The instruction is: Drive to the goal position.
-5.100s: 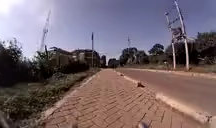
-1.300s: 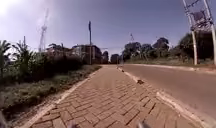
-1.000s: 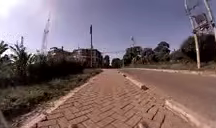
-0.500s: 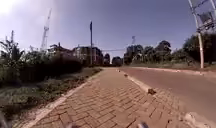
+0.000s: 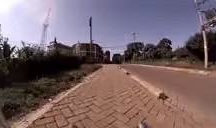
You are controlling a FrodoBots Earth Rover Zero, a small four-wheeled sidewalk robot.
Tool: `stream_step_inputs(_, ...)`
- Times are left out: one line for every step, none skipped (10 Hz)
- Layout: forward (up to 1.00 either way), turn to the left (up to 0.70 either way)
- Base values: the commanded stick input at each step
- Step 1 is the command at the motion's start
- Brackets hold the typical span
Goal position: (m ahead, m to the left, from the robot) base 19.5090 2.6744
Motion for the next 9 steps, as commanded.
stream_step_inputs(1.0, 0.0)
stream_step_inputs(1.0, 0.0)
stream_step_inputs(1.0, 0.0)
stream_step_inputs(1.0, 0.0)
stream_step_inputs(1.0, 0.0)
stream_step_inputs(1.0, 0.0)
stream_step_inputs(1.0, 0.0)
stream_step_inputs(1.0, -0.22)
stream_step_inputs(1.0, -0.28)
